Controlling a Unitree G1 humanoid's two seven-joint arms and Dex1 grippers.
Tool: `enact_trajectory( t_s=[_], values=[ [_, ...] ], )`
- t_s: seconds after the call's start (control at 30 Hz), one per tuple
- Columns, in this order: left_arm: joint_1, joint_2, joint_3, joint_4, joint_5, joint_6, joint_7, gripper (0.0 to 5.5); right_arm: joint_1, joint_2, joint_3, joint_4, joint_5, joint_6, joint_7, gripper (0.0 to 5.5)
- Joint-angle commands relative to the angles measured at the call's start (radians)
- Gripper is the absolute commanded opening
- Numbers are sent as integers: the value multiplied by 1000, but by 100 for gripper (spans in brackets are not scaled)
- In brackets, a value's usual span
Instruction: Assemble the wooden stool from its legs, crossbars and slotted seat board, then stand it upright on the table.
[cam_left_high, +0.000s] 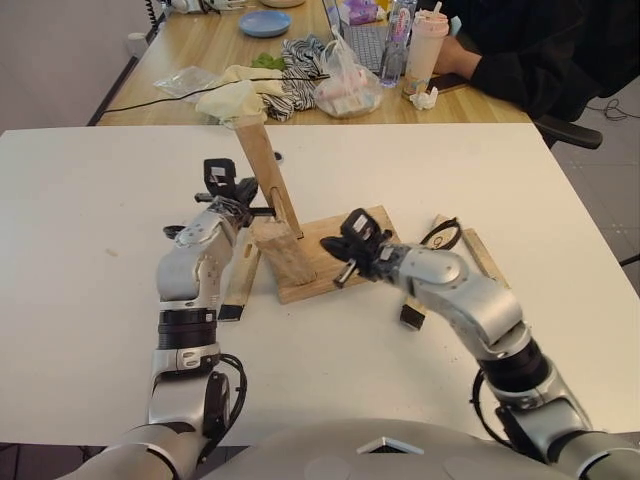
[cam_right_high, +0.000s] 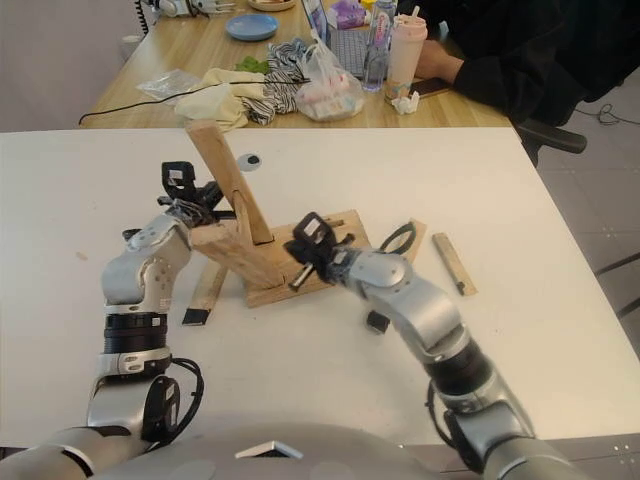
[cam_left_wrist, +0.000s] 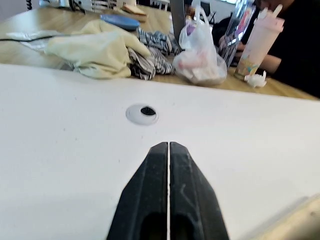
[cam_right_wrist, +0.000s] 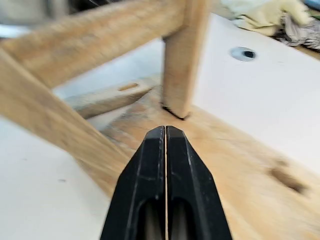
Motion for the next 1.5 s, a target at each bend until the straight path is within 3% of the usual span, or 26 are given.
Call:
enact_trajectory(
  t_s=[0.03, 0.2, 0.27, 0.37, 0.57, 0.7, 0.83, 1.0, 1.2, 1.37, 1.5],
  values=[
    [137, 156, 60, -246, -174, 220, -154, 0, -89, -120, -38, 253, -59, -114, 135, 1],
    [349, 452, 20, -560, -338, 487, -361, 0, -93, -248, 13, 453, -109, -209, 382, 1],
    [418, 562, -7, -658, -370, 504, -452, 0, -77, -273, 26, 469, -119, -231, 454, 1],
    [466, 619, -109, -708, -356, 484, -499, 0, -51, -286, 28, 457, -120, -244, 523, 1],
    [432, 498, -436, -607, -187, 430, -366, 0, -62, -261, 44, 453, -135, -249, 590, 1],
    [387, 423, -530, -493, -64, 382, -276, 0, -68, -226, 122, 507, -217, -331, 578, 1],
    [385, 359, -528, -456, -29, 369, -229, 0, -79, -205, 169, 551, -269, -381, 594, 1],
    [339, 262, -481, -360, 39, 369, -110, 0, -48, -274, 252, 471, -294, -394, 746, 1],
    [179, 117, -446, -81, 114, 223, -42, 0, -122, -122, 299, 426, -270, -421, 771, 1],
    [18, -34, -412, 202, 140, 58, -33, 0, -137, -10, 264, 454, -282, -396, 664, 1],
    [47, -53, -386, 204, 147, 33, -38, 0, -113, -62, 174, 407, -268, -357, 621, 1]
  ],
)
